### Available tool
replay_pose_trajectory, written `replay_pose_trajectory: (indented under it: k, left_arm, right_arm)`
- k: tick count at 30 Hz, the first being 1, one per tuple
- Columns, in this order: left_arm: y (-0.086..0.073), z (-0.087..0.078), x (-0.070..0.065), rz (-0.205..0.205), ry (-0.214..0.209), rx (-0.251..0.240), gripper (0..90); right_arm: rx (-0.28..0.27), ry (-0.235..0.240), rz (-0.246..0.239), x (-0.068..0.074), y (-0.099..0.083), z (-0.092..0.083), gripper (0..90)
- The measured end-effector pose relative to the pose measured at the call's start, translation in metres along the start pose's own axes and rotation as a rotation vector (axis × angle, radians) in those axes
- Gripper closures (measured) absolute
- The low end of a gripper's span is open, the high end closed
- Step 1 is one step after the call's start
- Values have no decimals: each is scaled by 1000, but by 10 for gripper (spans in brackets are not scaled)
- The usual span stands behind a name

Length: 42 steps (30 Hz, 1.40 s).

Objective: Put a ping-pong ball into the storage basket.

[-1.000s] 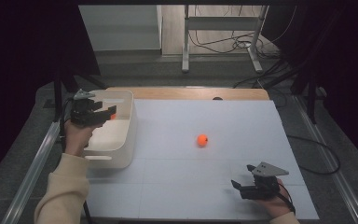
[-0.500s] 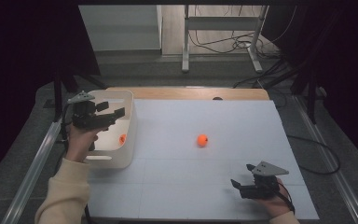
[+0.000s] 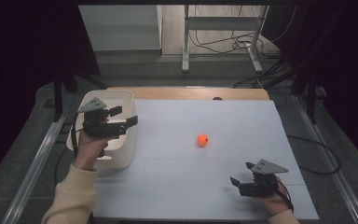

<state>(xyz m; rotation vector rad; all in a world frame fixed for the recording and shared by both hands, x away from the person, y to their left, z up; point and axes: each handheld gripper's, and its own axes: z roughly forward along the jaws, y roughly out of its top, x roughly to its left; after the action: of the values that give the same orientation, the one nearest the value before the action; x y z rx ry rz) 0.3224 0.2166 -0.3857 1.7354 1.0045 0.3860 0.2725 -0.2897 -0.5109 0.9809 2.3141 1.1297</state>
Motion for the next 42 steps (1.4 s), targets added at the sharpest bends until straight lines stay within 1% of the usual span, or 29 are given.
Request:
replay_pose_trajectory:
  k: [5, 7, 8, 10, 11, 12, 14, 16, 18, 22, 30, 32, 34, 37, 38, 42]
  left_arm:
    - [-1, 3, -7, 14, -22, 0, 199]
    - [-1, 6, -12, 26, -33, 3, 199]
    - [-1, 6, -12, 26, -33, 3, 198]
    - [-2, 10, -16, 36, -46, 3, 198]
    - [-2, 10, -16, 36, -46, 3, 198]
    - [-3, 14, -17, 35, -52, 9, 198]
    - [-3, 17, -19, 33, -58, 12, 199]
    - [-4, 22, -22, 45, -67, 26, 198]
    - [-5, 24, -24, 46, -78, 27, 198]
    - [-6, 27, -30, 53, -89, 29, 199]
    - [-7, 42, -46, 77, -119, 45, 199]
    - [-7, 45, -48, 81, -124, 47, 199]
    - [-7, 50, -52, 88, -132, 54, 199]
    - [-7, 59, -60, 101, -153, 61, 198]
    - [-7, 59, -60, 101, -153, 61, 198]
    - [-8, 67, -68, 106, -180, 69, 197]
  right_arm:
    - [-18, 2, 14, -1, -1, -2, 152]
    - [-23, -3, 17, -2, -1, -4, 152]
    - [-25, -7, 19, -3, -1, -4, 152]
    - [-23, -7, 25, -4, -3, -4, 153]
    - [-23, -7, 25, -4, -3, -4, 153]
    - [-20, -7, 22, -4, -3, -4, 153]
    - [-18, -4, 17, -4, -3, -4, 153]
    - [-19, -6, 16, -3, -2, -4, 153]
    - [-14, -9, 15, -3, -2, -4, 153]
    - [-16, -7, 11, -3, -2, -4, 153]
    - [-25, 0, 9, -3, -1, -4, 154]
    - [-24, -2, 10, -3, -1, -4, 153]
    - [-27, -2, 12, -3, -2, -4, 153]
    - [-32, -2, 8, -3, -1, -5, 154]
    - [-32, -2, 8, -3, -1, -5, 154]
    - [-26, -4, 11, -2, 0, -3, 153]
